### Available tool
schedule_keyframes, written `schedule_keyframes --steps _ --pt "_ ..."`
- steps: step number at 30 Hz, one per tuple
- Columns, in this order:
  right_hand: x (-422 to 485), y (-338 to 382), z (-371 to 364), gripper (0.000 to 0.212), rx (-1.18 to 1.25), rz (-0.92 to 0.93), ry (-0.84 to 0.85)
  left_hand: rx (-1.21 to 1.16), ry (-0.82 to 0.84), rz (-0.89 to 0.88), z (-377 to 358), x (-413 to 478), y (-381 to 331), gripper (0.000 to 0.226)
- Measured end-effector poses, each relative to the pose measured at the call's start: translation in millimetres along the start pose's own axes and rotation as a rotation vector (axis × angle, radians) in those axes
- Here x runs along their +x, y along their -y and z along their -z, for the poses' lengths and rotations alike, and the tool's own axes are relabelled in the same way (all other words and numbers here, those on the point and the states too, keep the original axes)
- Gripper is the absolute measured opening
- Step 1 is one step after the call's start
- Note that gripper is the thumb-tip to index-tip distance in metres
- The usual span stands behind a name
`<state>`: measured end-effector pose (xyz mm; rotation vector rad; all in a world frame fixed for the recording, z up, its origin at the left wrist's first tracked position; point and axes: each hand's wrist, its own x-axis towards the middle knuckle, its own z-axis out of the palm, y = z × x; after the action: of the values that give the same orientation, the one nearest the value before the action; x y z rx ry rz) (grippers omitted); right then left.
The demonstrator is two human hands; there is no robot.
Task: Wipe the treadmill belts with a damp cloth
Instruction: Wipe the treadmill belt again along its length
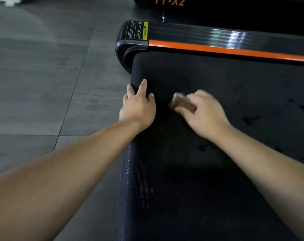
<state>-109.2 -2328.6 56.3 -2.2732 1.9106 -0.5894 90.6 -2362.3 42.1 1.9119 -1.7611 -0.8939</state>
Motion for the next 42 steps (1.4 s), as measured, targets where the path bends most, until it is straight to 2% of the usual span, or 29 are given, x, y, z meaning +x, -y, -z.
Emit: schedule_keyframes --steps 2,4,6,8,10,13,15,18,20,22,25,26,30,32,35,37,40,42 --pt "16 -12 1 0.032 -0.06 -0.161 -0.067 -0.014 0.006 0.002 0 -1 1 0.057" --pt "8 -2 -5 0.033 -0.059 -0.21 -0.116 -0.044 0.007 0.002 0 -1 2 0.057" --pt "-25 25 -9 0.035 0.003 -0.076 -0.088 -0.119 -0.008 -0.011 1 1 4 0.058" --pt "-62 41 -6 0.037 0.102 0.051 0.012 -0.173 -0.046 -0.04 3 -1 7 0.056" --pt "-69 31 0 0.039 0.077 0.095 0.032 -0.15 -0.059 -0.084 3 -11 9 0.053" --pt "-46 6 6 0.037 -0.042 -0.091 -0.074 -0.054 0.014 -0.1 0 -38 8 0.052" --pt "-55 14 3 0.036 -0.011 -0.169 -0.087 -0.007 0.03 -0.107 -3 -56 10 0.054" --pt "-113 59 4 0.036 0.147 0.046 0.043 0.008 0.012 -0.125 -5 -66 13 0.055" --pt "-136 61 8 0.036 0.191 0.144 0.137 0.051 -0.004 -0.136 -7 -69 14 0.054" --pt "-121 43 13 0.04 0.121 0.127 0.078 0.103 -0.002 -0.138 -8 -71 12 0.055" --pt "-100 23 17 0.037 0.043 -0.051 -0.049 0.144 0.013 -0.132 -8 -72 10 0.055" --pt "-106 26 14 0.035 0.052 -0.058 -0.062 0.152 0.01 -0.134 -8 -72 10 0.056" --pt "-167 68 8 0.035 0.197 0.162 0.132 0.199 -0.014 -0.147 -12 -71 8 0.055" --pt "-162 58 9 0.038 0.163 0.209 0.15 0.207 -0.013 -0.144 -13 -72 8 0.056" --pt "-123 23 17 0.034 0.055 0.018 -0.033 0.235 -0.007 -0.167 -12 -73 10 0.057" --pt "-119 16 19 0.029 0.045 -0.094 -0.071 0.27 -0.004 -0.237 -13 -71 11 0.055" --pt "-155 46 19 0.035 0.131 0.092 0.031 0.329 0.001 -0.357 -15 -68 10 0.053" --pt "-171 48 19 0.039 0.151 0.212 0.132 0.347 0.005 -0.361 -16 -67 11 0.054"
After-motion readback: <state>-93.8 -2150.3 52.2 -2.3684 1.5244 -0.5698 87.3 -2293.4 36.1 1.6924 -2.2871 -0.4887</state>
